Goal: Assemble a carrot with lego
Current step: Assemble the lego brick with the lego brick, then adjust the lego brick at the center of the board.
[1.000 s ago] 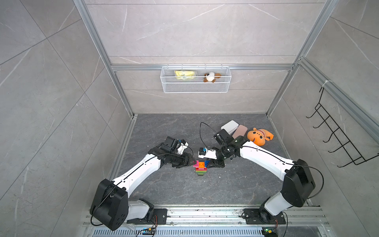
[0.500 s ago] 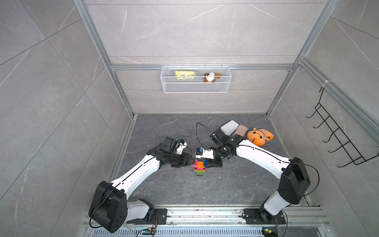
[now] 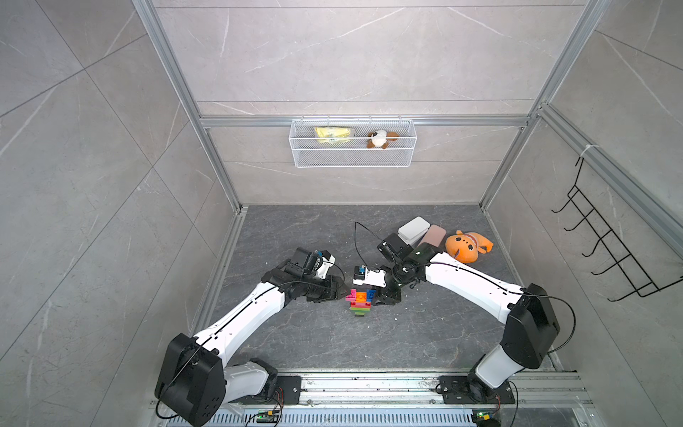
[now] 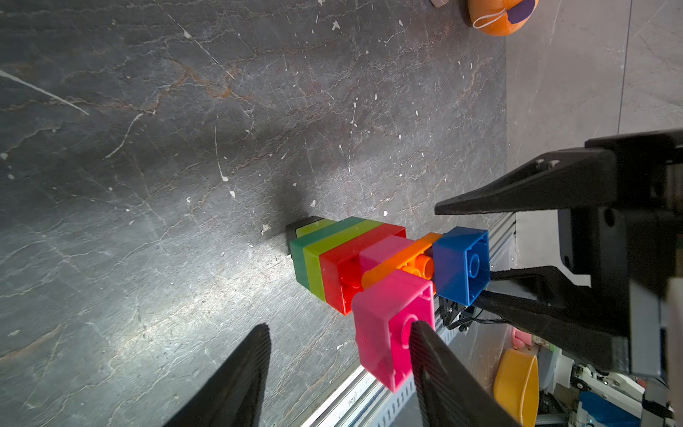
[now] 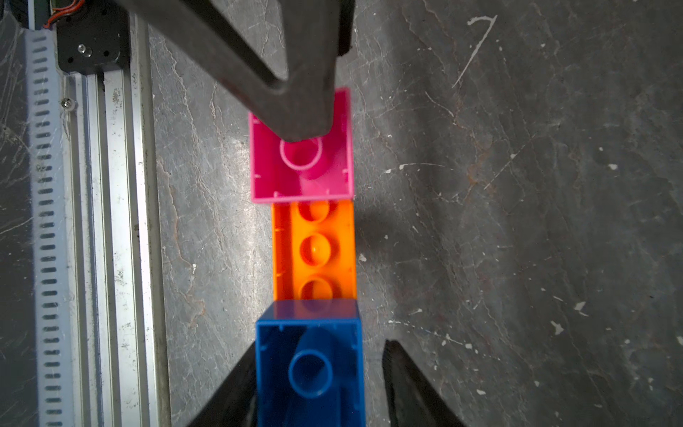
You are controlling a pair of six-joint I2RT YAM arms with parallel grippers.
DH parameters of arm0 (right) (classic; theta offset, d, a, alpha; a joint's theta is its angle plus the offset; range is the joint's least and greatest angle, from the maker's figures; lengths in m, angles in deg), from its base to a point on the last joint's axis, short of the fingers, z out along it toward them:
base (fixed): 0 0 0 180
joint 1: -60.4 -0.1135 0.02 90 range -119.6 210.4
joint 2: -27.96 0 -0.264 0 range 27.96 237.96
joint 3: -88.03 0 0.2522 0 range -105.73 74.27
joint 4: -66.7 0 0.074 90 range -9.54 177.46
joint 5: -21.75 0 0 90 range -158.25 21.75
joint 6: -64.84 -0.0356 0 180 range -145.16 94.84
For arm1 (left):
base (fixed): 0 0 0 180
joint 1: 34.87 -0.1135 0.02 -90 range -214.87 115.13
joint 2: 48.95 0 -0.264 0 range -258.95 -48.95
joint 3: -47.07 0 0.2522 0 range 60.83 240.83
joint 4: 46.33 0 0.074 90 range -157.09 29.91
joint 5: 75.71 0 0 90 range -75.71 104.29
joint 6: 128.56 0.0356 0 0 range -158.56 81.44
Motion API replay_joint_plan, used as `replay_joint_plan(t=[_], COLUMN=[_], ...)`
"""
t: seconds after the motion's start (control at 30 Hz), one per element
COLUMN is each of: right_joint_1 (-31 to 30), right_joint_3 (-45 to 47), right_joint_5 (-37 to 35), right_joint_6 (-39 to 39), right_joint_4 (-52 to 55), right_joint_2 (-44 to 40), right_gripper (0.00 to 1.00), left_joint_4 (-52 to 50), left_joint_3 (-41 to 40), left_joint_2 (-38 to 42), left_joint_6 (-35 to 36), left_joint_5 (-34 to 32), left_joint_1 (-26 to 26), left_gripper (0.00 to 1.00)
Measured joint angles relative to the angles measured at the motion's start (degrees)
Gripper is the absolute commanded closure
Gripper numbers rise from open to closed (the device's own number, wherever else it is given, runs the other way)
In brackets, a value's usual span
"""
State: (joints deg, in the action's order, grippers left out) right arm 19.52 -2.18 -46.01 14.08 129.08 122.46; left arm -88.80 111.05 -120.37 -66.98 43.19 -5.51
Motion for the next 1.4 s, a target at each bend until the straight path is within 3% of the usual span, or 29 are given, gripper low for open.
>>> replay_joint_plan(t=[0.1,0.3,0.43,0.83,1.17,1.4], right_joint_1=[0.0,0.0,0.0,1.4,1.0,0.5], right_joint_3=[0.3,3.1,7.2,30.7,39.4,41.3], right_joint_5=[0.0,0.0,-0.2,1.3,4.9,7.0], right_joint_6=[-0.6,-1.8,-3.1,-14.4,-18.6,-18.7], right_joint_4=[-0.4,-2.8,-6.1,-31.8,-55.5,-65.4], right_joint_2=[-0.2,-2.9,-6.6,-18.9,-16.9,-13.6], right_gripper=[0.36,0.13,0.05,0.06,0.08,0.12], left_joint_4=[0.0,0.0,0.0,2.2,3.3,3.1], left_joint_3=[0.0,0.0,0.0,3.1,4.3,6.0], left_joint_2=[0.2,0.3,0.3,2.4,2.5,2.4], left_joint_6=[0.0,-0.1,-0.1,-0.9,-1.4,-1.4], left_joint_5=[0.0,0.1,0.2,-0.4,-0.5,-1.7], left_joint_1=[0.0,0.0,0.0,0.0,0.0,0.0], left_gripper=[0.36,0.36,0.36,0.36,0.36,0.36])
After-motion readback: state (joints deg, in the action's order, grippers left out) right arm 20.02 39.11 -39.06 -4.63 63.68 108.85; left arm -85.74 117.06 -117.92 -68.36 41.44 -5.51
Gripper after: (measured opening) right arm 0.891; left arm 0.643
